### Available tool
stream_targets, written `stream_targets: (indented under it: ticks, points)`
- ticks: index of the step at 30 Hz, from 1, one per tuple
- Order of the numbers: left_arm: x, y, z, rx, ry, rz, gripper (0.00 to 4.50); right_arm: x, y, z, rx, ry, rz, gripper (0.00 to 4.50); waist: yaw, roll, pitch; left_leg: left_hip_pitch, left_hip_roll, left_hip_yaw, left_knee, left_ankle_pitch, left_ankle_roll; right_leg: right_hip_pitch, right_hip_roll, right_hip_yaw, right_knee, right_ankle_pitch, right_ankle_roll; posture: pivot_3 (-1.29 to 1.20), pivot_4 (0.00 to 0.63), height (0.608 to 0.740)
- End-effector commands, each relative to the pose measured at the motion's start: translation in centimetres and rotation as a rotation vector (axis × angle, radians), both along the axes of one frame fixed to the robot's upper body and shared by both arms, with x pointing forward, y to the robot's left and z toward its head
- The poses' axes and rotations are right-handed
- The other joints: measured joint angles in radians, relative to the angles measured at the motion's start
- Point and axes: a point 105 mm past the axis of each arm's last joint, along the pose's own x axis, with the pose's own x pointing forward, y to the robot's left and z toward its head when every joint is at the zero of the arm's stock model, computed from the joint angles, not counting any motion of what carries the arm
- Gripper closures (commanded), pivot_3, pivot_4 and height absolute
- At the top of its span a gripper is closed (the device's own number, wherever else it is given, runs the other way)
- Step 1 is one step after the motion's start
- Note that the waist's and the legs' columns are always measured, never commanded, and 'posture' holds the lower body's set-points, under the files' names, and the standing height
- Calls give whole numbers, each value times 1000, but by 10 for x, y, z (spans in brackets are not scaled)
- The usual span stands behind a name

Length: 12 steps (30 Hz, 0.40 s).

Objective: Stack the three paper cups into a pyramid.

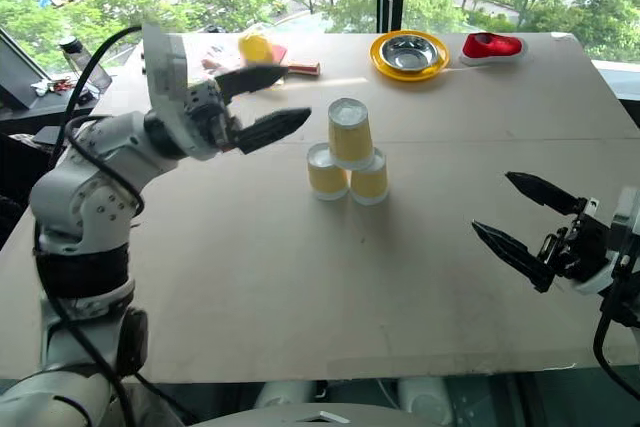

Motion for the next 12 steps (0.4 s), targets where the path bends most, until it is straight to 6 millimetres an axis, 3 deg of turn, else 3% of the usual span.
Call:
stream_targets:
  ticks: [1,8,12]
  points:
    - [-23,14,-27,102,7,90,45,-9,-12,-8,-42,-12,11,0,4,0,0,0,0,0,0,0,0,0,0,0,0,0,0,0,150,740]
    - [-68,21,-113,185,218,207,45,-14,-26,-53,-144,97,18,0,14,0,0,3,0,-1,0,0,0,7,-4,1,-6,0,-1,0,150,740]
    - [-76,24,-135,167,241,275,45,-8,-22,-67,-151,126,26,0,13,1,0,7,0,0,-1,0,0,11,-4,3,-7,0,-2,0,150,740]
